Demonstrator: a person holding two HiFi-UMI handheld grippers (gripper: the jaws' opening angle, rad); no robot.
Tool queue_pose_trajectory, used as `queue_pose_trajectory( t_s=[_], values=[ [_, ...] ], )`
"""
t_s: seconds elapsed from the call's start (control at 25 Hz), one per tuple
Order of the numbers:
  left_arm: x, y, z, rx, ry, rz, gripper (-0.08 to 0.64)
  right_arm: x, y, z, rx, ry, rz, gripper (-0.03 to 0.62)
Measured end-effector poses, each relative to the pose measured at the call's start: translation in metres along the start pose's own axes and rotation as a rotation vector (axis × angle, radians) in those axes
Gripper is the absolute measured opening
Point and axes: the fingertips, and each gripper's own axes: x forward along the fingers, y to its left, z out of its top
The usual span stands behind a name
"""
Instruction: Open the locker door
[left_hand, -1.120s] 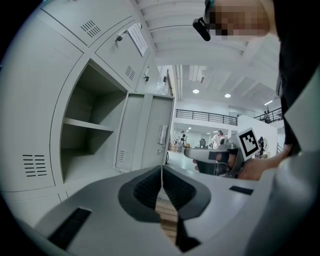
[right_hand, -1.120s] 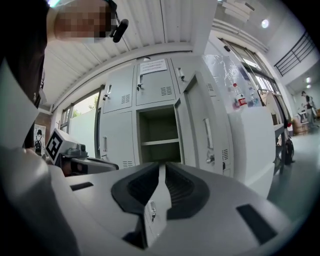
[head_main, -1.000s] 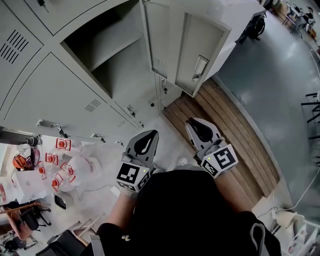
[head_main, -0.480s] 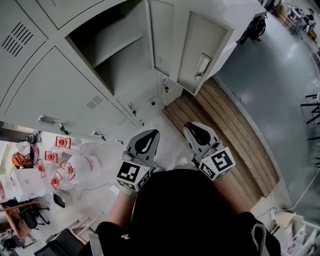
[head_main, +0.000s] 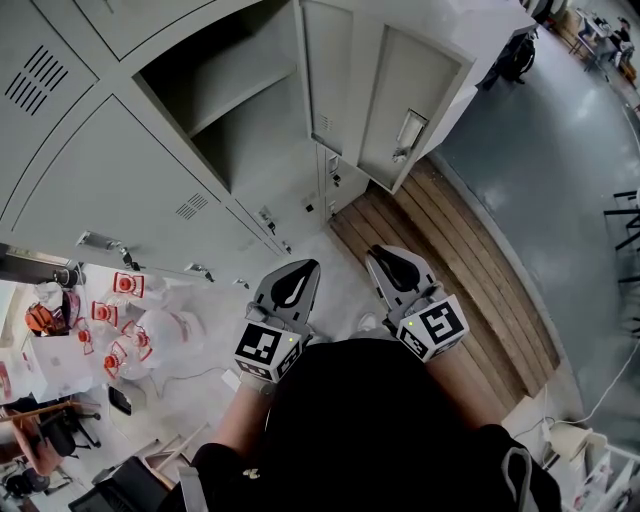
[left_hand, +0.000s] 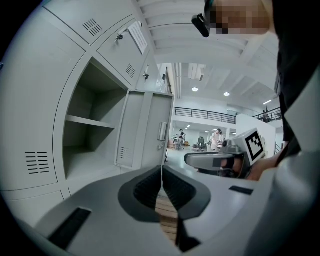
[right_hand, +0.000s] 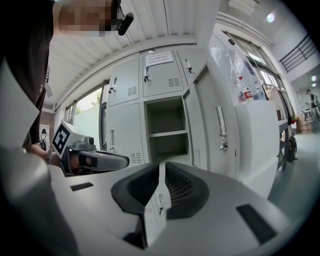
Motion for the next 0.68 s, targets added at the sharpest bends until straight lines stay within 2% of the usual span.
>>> queue_pose_trajectory(
  t_s=[0.68],
  values=[
    [0.011, 0.008, 0.002, 0.0, 0.009, 0.004, 0.026, 0.013, -0.011, -0.003, 0.028, 0.0, 0.0, 0.057]
  ],
)
